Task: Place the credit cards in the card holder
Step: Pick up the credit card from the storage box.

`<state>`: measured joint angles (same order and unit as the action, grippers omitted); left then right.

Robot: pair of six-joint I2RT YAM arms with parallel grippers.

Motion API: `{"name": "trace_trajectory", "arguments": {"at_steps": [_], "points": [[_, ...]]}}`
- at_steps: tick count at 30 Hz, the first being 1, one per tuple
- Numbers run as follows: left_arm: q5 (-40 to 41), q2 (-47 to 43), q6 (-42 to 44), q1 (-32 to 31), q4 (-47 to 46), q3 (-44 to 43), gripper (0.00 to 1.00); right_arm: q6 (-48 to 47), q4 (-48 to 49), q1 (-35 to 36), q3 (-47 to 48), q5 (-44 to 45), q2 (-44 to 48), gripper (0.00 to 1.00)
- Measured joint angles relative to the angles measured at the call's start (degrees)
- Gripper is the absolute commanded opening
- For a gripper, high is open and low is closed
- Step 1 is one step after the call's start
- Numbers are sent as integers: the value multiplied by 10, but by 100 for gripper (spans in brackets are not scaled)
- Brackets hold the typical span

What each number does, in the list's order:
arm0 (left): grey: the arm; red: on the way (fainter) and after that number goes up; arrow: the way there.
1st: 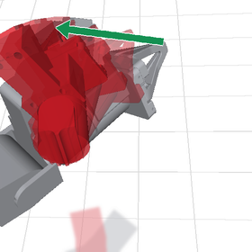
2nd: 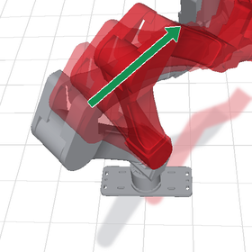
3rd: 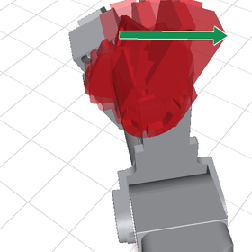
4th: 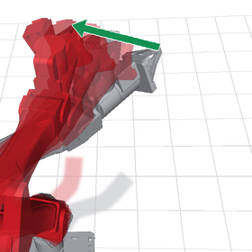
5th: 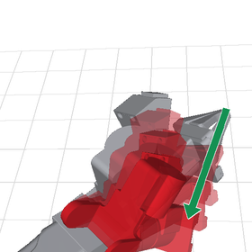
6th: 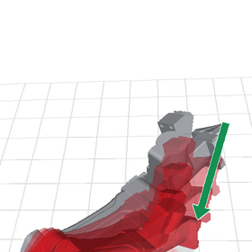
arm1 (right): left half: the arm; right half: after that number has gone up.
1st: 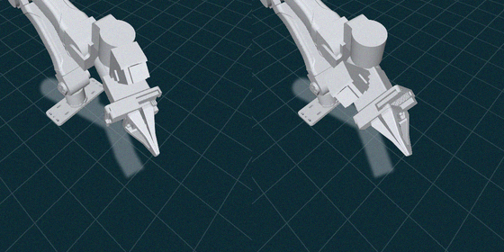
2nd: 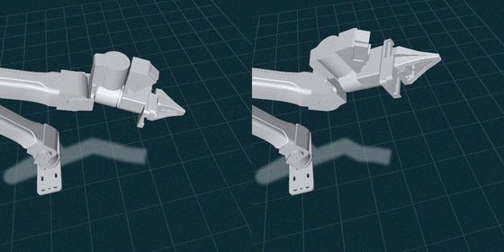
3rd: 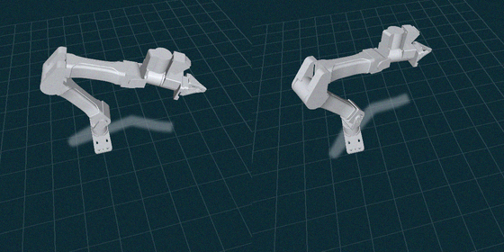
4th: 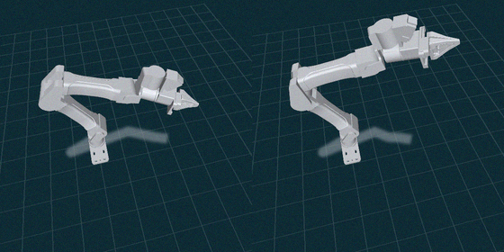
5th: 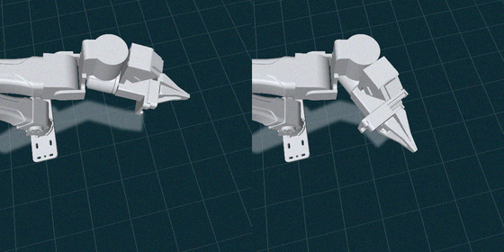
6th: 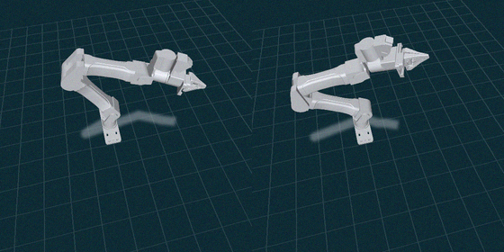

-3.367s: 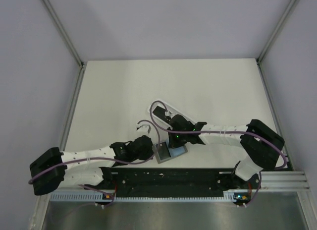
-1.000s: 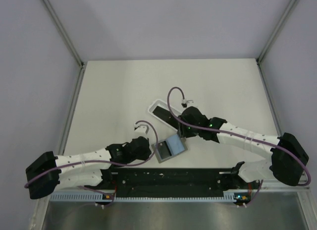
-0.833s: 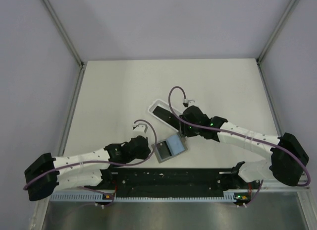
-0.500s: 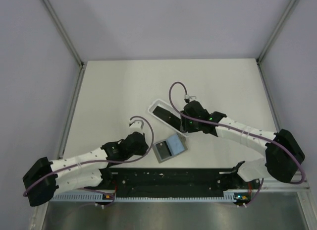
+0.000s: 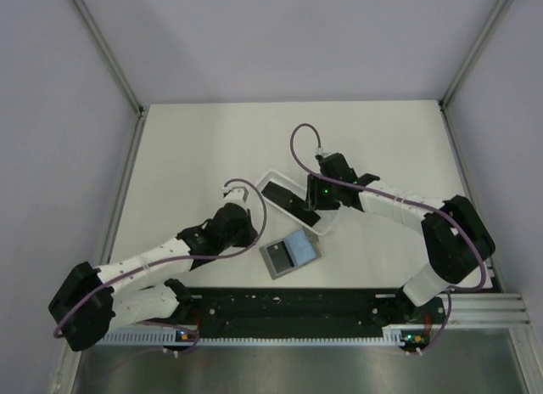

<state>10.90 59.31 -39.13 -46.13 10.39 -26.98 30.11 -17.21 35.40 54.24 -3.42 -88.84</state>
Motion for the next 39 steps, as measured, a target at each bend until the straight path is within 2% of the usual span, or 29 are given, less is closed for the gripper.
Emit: {"name": "trace_trajectory", "arguments": {"at_steps": [6, 16, 23, 34, 39], "points": [[-25, 56, 21, 2, -33, -47, 0, -16, 19, -3, 45, -33, -63, 47], [-54, 144, 34, 6, -62, -77, 0, -20, 31, -3, 70, -34, -122, 53], [-65, 158, 34, 7, -73, -86, 0, -18, 36, -3, 86, -28, -144, 56], [-73, 173, 35, 12, -75, -87, 0, -16, 56, -3, 82, -45, -148, 55], [-77, 174, 37, 18, -74, -88, 0, -1, 103, -3, 48, -69, -134, 54]]}}
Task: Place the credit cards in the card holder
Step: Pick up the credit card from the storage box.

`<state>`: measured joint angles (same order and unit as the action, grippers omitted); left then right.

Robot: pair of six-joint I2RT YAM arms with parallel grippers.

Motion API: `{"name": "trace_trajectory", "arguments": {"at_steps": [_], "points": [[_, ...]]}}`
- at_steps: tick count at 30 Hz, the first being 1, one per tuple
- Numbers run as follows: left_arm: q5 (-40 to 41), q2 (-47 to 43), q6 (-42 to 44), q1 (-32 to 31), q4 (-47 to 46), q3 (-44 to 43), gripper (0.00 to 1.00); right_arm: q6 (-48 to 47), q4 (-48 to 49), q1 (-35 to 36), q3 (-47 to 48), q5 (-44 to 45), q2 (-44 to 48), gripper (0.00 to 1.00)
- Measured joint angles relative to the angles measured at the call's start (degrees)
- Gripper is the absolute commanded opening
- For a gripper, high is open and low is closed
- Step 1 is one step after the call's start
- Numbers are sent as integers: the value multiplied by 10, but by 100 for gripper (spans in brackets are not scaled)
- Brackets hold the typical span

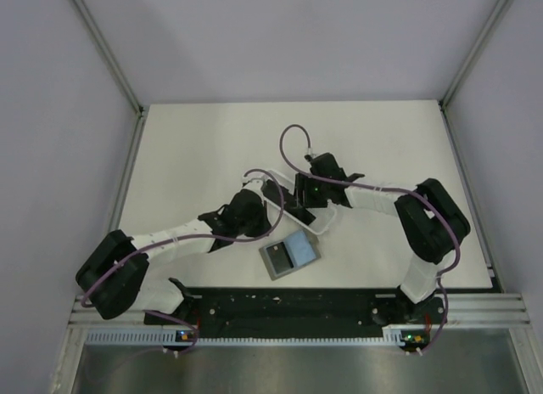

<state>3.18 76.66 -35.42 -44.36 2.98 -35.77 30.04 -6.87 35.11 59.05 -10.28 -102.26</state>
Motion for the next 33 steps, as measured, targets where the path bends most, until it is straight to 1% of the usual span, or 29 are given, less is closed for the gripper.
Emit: {"name": "trace_trajectory", "arguments": {"at_steps": [3, 7, 13, 17, 20, 24, 33], "points": [[-7, 0, 5, 13, 0, -4, 0, 7, 9, 0, -25, -2, 20, 54], [-13, 0, 12, 48, 1, -26, 0, 12, 9, 0, -32, 3, 38, 54], [-19, 3, 27, 119, 6, -97, 0, 36, 27, 0, -21, 12, 40, 52], [-21, 38, 39, 164, -1, -161, 0, 71, 59, 0, -4, 10, 29, 50], [-31, 80, 46, 204, -5, -200, 0, 106, 95, 0, 0, 7, 14, 50], [-39, 130, 57, 241, -4, -228, 0, 154, 120, 0, 0, 7, -7, 49], [-67, 198, 74, 249, -2, -250, 0, 226, 130, 0, 0, 26, -16, 46]]}}
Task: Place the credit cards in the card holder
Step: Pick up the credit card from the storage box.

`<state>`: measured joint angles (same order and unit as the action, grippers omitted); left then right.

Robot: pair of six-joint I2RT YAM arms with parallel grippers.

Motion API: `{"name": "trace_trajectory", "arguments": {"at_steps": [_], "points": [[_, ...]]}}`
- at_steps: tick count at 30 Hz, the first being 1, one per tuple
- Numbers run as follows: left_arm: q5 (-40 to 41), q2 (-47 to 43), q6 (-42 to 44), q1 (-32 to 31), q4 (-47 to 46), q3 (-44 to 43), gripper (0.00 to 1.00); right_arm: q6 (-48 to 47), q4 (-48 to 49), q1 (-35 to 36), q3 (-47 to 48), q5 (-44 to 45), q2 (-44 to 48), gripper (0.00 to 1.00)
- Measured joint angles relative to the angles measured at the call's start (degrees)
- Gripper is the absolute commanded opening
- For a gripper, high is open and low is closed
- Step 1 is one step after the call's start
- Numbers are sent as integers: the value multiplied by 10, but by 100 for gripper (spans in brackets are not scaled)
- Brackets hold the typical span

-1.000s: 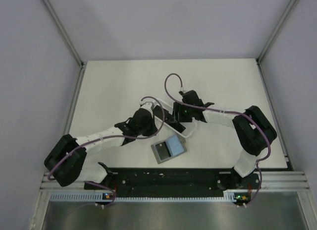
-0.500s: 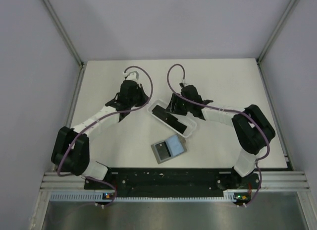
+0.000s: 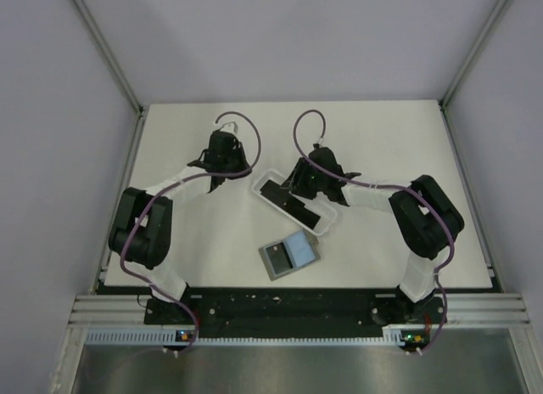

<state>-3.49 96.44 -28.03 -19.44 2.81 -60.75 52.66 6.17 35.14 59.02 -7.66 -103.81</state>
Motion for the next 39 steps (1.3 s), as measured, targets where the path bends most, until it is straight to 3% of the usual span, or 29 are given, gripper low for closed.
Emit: {"name": "trace_trajectory", "arguments": {"at_steps": [19, 39], "points": [[-77, 26, -8, -2, -29, 28, 0, 24, -57, 19, 33, 62, -33, 46], [-96, 26, -19, -12, -48, 52, 0, 19, -23, 27, 56, 91, -64, 46]]}}
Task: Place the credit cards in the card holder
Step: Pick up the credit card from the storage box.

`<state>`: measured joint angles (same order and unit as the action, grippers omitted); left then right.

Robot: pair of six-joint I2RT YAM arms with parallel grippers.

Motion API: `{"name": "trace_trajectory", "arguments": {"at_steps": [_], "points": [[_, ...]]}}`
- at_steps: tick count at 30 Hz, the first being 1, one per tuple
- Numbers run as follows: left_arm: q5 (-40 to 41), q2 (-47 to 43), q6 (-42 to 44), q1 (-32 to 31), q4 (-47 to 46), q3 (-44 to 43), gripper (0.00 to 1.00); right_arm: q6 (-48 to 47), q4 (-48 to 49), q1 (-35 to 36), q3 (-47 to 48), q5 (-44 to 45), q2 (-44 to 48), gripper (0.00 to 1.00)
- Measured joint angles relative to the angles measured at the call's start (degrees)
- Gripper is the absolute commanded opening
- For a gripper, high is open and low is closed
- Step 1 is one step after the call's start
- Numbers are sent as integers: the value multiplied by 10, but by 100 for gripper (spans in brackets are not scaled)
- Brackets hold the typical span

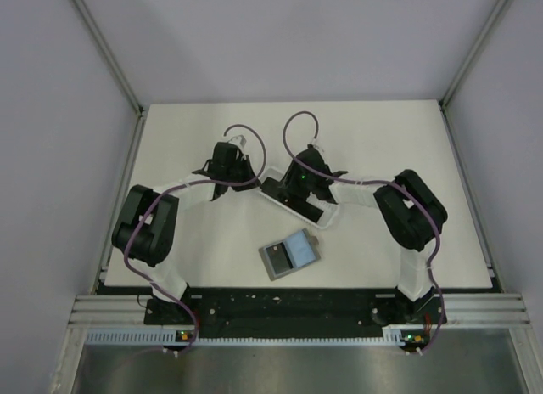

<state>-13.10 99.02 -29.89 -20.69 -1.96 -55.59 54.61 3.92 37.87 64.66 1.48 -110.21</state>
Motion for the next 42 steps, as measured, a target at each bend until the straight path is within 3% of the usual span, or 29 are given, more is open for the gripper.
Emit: {"name": "trace_trajectory", "arguments": {"at_steps": [20, 42], "points": [[-8, 9, -2, -5, -7, 1, 0, -21, 146, 9, -62, -31, -1, 46], [-10, 9, -2, -5, -11, 10, 0, -20, 282, 11, -118, -71, 4, 34]]}}
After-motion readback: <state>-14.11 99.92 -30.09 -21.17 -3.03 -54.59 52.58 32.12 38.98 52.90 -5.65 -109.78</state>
